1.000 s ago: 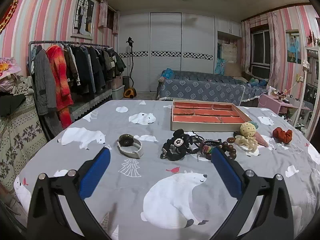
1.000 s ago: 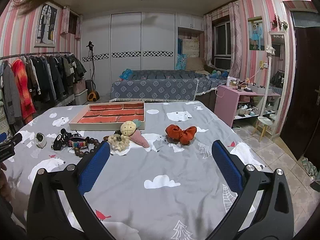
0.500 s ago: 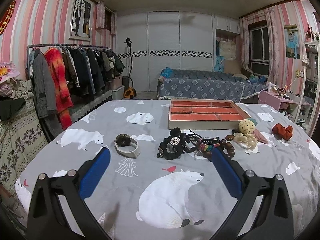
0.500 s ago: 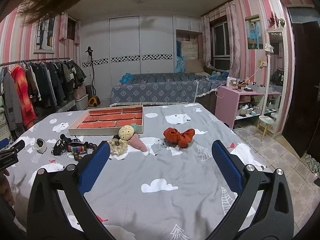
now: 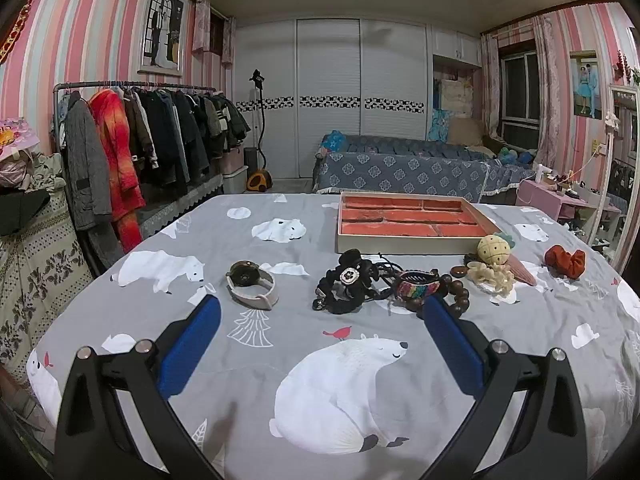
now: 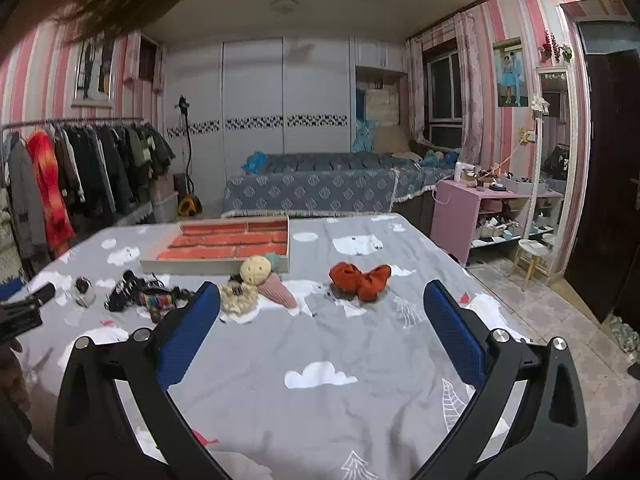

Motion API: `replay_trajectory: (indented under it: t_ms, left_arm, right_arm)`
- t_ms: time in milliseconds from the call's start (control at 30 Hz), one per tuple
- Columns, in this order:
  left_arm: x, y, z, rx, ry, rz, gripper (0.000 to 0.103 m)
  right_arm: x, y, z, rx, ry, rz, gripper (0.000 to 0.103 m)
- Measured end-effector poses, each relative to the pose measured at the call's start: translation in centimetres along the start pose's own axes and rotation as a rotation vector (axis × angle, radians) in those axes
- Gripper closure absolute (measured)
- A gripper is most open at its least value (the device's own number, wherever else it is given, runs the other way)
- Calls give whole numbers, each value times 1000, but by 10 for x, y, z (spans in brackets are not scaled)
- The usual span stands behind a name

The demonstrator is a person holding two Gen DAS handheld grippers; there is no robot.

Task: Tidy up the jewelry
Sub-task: 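Grasp the rainbow claw clip with the left tool while the right tool grasps the cream scrunchie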

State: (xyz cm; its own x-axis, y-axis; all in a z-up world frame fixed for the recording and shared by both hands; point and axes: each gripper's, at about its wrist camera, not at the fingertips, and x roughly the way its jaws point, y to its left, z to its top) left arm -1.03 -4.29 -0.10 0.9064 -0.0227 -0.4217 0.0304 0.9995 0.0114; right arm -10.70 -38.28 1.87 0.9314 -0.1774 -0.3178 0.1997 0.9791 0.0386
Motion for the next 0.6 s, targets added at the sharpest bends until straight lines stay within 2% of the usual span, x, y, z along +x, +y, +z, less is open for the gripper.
replay_trajectory:
  t_ms: [200, 400, 600]
  left_arm:
    - [3, 2, -1, -11, 3, -6, 4]
    - [23, -12, -6, 35, 78, -60, 4]
    - [35, -20, -5, 21, 83, -72, 4]
  right_arm:
    - [12, 2, -5, -7, 45, -6, 4]
    - [21, 3, -8, -10, 66, -10, 4]
    - [39, 7, -11, -4, 110, 11, 4]
